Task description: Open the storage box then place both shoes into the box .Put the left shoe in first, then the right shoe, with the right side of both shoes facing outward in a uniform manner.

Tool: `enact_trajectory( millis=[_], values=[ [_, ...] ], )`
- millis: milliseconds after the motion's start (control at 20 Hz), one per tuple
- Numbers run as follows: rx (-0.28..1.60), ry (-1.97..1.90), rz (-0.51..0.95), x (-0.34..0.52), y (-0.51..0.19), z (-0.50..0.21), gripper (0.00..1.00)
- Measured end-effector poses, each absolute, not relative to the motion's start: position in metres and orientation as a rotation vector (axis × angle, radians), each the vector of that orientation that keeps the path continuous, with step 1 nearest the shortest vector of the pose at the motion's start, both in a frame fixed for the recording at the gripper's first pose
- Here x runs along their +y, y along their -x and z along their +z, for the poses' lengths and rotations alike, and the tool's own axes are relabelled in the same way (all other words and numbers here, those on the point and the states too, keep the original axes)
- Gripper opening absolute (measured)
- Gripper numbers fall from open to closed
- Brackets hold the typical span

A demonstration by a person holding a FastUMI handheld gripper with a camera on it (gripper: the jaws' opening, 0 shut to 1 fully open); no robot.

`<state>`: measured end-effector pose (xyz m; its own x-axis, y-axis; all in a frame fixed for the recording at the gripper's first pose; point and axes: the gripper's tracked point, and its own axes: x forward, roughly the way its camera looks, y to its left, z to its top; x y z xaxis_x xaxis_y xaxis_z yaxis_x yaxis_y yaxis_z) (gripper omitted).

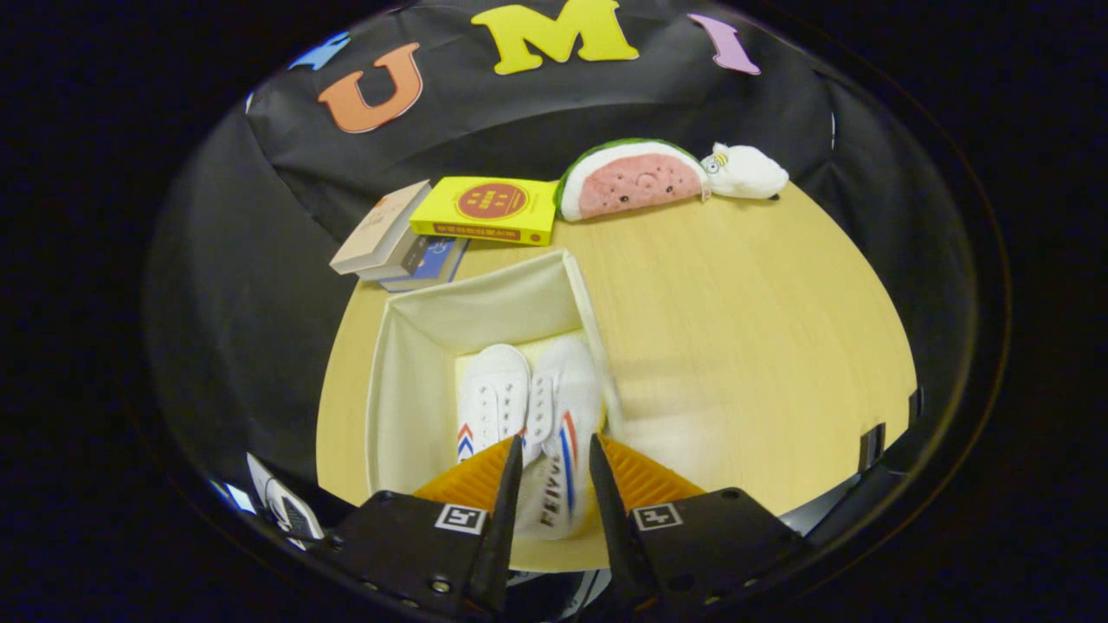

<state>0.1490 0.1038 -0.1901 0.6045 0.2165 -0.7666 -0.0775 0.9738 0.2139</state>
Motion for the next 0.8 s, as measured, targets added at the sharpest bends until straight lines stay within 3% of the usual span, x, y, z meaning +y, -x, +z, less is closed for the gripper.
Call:
enact_trajectory(
  millis=[50, 200, 250, 800],
  values=[
    [0.877, -0.164, 0.166, 0.1, -0.148, -0.181, 0.63],
    [0.752, -0.121, 0.125, 0.081, -0.145, -0.151, 0.92],
    [0.708, -0.101, 0.107, 0.074, -0.144, -0.141, 0.97],
    [0.31, -0.01, -0.04, 0.006, -0.099, -0.029, 0.96]
  ],
)
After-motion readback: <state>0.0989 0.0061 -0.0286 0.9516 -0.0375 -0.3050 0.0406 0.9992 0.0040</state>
